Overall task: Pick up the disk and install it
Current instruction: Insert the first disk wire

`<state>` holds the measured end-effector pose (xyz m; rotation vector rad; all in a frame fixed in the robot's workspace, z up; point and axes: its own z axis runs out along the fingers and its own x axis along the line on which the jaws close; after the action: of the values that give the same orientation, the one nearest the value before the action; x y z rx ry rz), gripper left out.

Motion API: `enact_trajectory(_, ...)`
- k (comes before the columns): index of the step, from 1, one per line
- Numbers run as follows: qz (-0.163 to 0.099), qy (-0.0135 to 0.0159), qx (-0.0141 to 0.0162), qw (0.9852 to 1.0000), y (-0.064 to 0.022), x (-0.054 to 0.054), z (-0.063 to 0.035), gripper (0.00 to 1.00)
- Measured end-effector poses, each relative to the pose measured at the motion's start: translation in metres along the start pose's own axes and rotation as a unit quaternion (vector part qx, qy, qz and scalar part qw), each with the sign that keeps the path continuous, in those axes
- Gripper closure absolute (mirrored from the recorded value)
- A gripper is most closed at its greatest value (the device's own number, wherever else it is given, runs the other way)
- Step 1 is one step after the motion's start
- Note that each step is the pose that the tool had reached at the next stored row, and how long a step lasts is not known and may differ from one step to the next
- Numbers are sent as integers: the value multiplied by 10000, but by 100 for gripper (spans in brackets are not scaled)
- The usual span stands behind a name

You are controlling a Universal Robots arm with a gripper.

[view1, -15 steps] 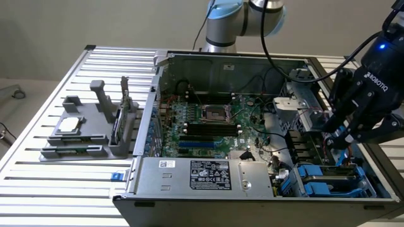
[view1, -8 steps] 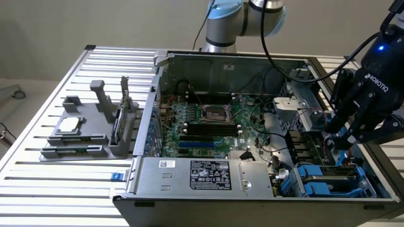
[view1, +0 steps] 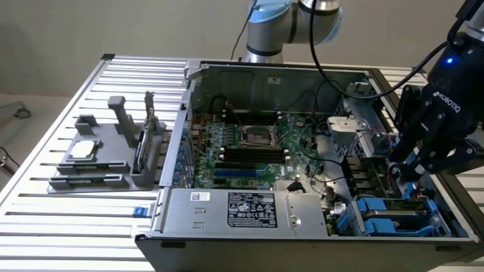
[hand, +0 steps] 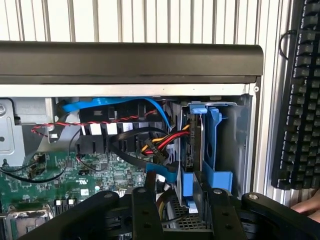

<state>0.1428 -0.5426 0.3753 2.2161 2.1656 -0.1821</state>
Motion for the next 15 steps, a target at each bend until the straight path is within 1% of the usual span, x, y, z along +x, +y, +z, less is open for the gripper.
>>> enact_trajectory(5,7,-56,-27,10000,-7,14,0,57)
enact_trajectory(11,16,-118,-81,9999,-10,38,4,57)
enact_trajectory(15,23,-170,-115,9998,-16,49,9,57)
